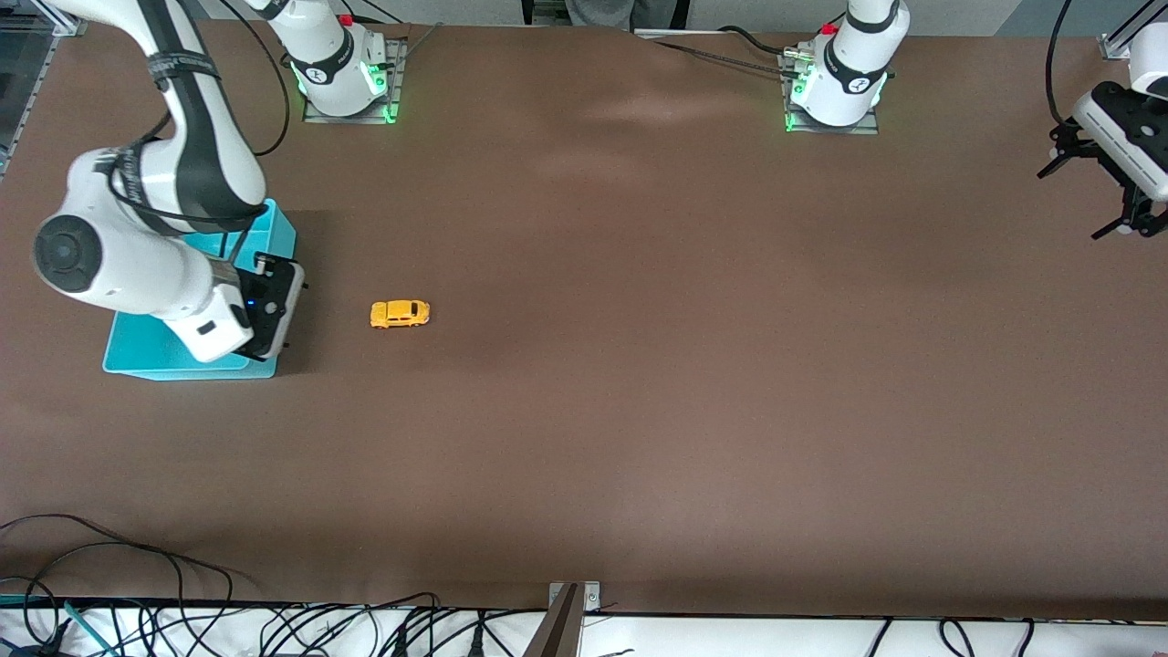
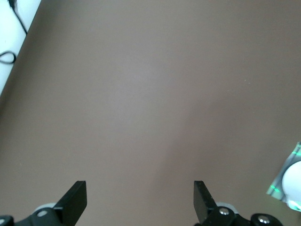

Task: Wind up and store yellow beetle car
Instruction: 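Reach the right gripper to the car while the left gripper withdraws, then close the right gripper on the yellow car and lift it, then carry the car with the right gripper into the teal box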

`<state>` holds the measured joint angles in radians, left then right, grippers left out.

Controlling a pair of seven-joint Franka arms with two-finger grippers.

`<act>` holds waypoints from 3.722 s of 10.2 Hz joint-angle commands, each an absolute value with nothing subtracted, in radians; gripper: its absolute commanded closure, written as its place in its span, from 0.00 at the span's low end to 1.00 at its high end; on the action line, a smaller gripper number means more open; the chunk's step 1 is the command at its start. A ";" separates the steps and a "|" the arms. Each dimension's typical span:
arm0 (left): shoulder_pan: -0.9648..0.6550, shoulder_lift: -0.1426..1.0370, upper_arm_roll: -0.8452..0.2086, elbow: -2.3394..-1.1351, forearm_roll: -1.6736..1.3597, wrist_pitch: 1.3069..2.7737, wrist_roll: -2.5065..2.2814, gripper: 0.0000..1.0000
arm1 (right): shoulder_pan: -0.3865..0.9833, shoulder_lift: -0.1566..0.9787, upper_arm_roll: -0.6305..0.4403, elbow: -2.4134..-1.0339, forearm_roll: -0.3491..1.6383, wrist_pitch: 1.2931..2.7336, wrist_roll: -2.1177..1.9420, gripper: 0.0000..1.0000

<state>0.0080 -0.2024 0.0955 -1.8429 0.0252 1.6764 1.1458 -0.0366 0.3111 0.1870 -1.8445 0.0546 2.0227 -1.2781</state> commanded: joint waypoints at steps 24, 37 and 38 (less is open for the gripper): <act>-0.054 0.003 0.017 -1.462 -0.071 1.381 -0.132 0.00 | 0.084 0.307 0.229 -2.287 0.017 2.760 -1.329 1.00; -0.054 0.003 0.015 -1.460 -0.071 1.379 -0.133 0.00 | 0.071 0.116 -0.342 -2.281 0.011 2.379 -1.469 1.00; -0.054 0.003 0.015 -1.460 -0.071 1.379 -0.133 0.00 | 0.071 0.159 -0.354 -2.290 0.015 2.431 -1.500 1.00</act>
<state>-0.0534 -0.0147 0.0104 -1.5010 -0.0425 1.4066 -0.1180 0.0654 0.1010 -0.3389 -2.2766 0.0216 2.3593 -1.4687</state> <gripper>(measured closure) 0.000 0.546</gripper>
